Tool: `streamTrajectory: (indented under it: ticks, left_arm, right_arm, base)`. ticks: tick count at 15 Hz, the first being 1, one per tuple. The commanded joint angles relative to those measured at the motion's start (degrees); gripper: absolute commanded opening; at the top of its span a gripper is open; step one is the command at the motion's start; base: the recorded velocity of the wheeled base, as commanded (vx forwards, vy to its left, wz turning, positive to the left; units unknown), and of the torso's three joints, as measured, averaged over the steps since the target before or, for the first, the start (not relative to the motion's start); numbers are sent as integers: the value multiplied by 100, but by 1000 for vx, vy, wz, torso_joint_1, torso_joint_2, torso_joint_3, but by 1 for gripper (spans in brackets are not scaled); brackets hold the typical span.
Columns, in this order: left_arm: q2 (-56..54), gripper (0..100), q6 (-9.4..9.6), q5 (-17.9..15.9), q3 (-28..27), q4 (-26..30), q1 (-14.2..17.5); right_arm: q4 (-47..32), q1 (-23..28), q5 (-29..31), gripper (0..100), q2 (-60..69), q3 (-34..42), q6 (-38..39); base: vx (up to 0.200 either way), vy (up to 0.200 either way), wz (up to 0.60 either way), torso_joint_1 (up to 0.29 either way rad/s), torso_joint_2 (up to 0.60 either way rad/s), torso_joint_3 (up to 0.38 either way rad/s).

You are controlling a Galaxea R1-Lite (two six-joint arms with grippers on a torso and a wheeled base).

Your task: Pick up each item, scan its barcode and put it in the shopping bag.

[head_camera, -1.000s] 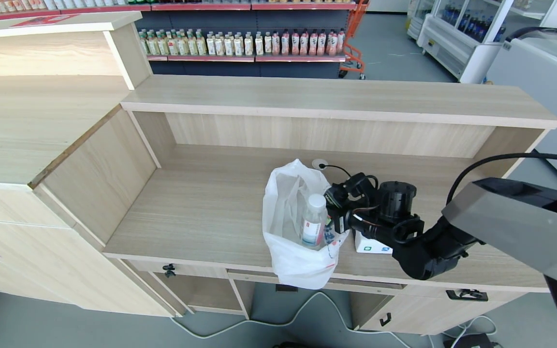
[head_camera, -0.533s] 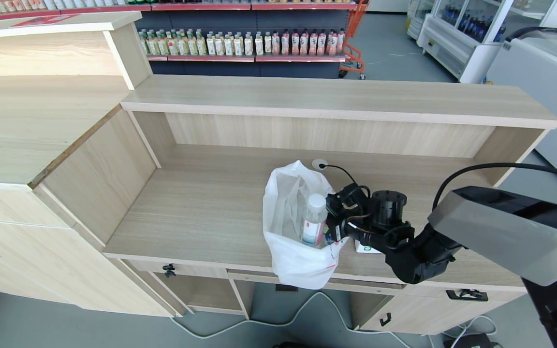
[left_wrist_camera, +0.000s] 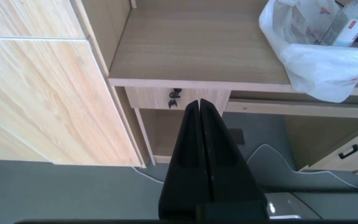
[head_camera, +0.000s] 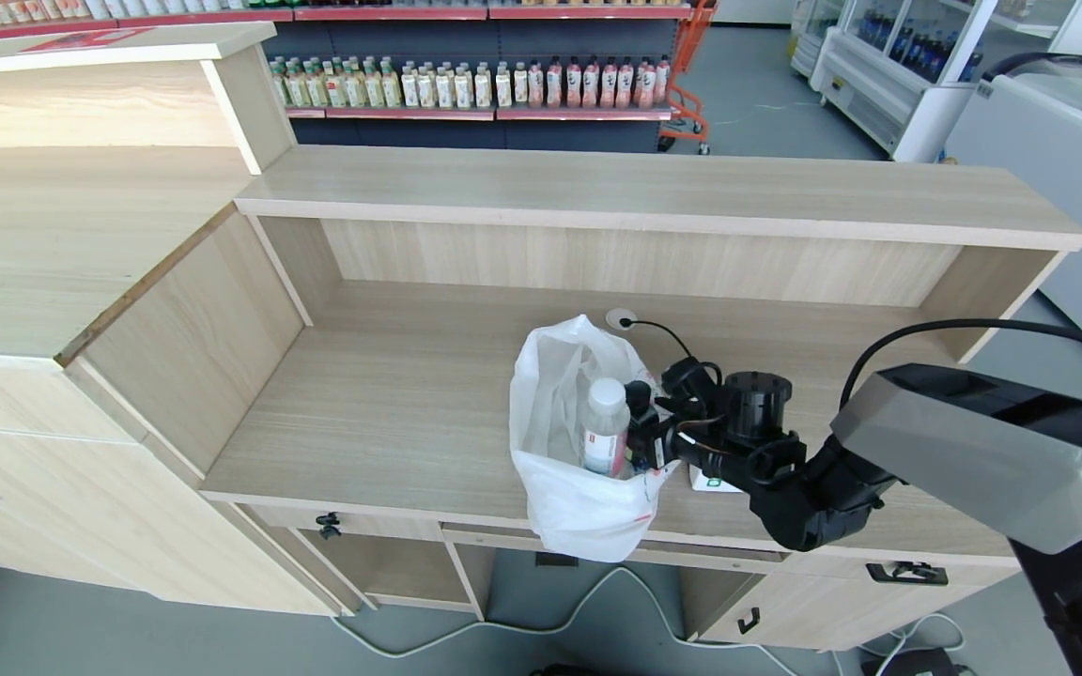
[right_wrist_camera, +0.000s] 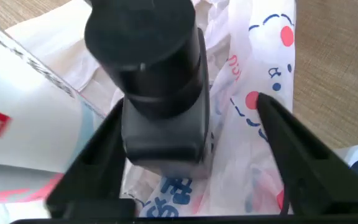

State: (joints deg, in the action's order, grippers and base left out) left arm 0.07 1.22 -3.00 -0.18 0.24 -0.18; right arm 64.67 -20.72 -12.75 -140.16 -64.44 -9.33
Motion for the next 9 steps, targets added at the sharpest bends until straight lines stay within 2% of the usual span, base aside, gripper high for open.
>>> streamTrajectory:
  ticks: [1, 6, 9]
  left_arm:
    - [1, 0, 1, 1, 1, 2, 1]
    - [1, 0, 1, 1, 1, 2, 1]
    - [1, 0, 1, 1, 1, 2, 1]
  right_arm:
    - [-25, 7, -8, 100, 58, 2, 10]
    - [-25, 104, -17, 100, 498, 63, 27]
    - [-42, 385, -263, 100, 1140, 309, 27]
  base:
    - [0, 0, 0, 0, 0, 0]
    - [0, 0, 0, 0, 0, 0]
    - [0, 0, 0, 0, 0, 0]
